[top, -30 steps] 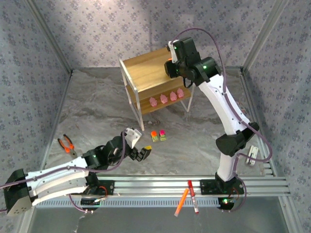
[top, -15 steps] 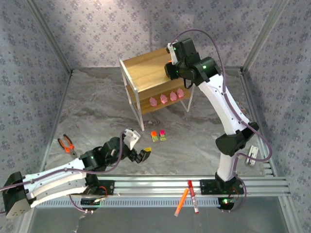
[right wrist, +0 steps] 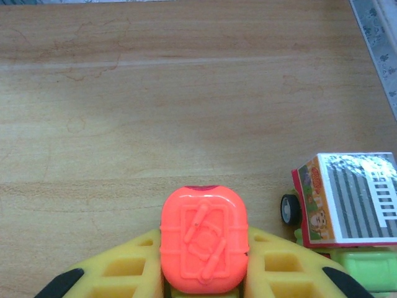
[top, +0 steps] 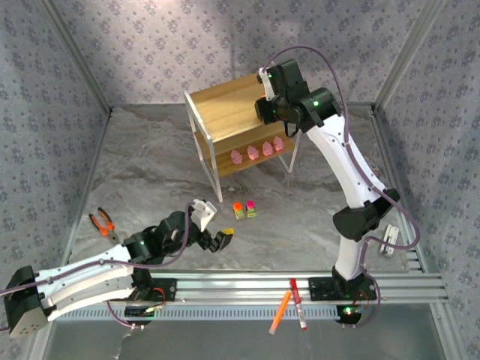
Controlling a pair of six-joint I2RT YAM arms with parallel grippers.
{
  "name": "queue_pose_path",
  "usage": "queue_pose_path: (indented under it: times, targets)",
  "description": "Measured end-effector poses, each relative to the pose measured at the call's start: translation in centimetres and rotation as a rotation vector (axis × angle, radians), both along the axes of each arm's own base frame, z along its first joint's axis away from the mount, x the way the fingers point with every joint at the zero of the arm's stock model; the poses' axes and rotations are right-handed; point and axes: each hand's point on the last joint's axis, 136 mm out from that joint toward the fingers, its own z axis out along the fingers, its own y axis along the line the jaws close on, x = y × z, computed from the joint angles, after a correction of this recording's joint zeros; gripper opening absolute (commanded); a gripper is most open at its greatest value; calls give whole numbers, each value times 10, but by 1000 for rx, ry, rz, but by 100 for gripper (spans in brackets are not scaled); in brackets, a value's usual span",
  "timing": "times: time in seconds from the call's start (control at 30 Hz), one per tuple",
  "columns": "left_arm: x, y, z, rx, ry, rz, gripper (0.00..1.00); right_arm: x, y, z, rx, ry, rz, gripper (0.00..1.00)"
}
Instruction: Place and organize the plastic toys onto the shelf
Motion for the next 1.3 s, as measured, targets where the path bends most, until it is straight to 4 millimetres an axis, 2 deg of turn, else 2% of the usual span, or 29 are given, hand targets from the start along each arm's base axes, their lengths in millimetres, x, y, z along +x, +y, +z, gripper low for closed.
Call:
queue_pose_path:
  times: [0.47, 0.57, 0.8, 1.3]
  targets:
    - [3, 2, 0, 2, -5, 16, 99, 4, -2, -4, -4, 6, -7, 35]
    - [4, 3, 0, 3, -8, 25, 99, 4, -2, -4, -5, 6, -6, 41]
    - [6, 4, 0, 6, -10, 33, 99, 4, -2, -4, -9, 4, -3, 43]
    - [6, 4, 0, 6, -9, 33, 99, 2, -3, 14, 12, -30, -2, 48]
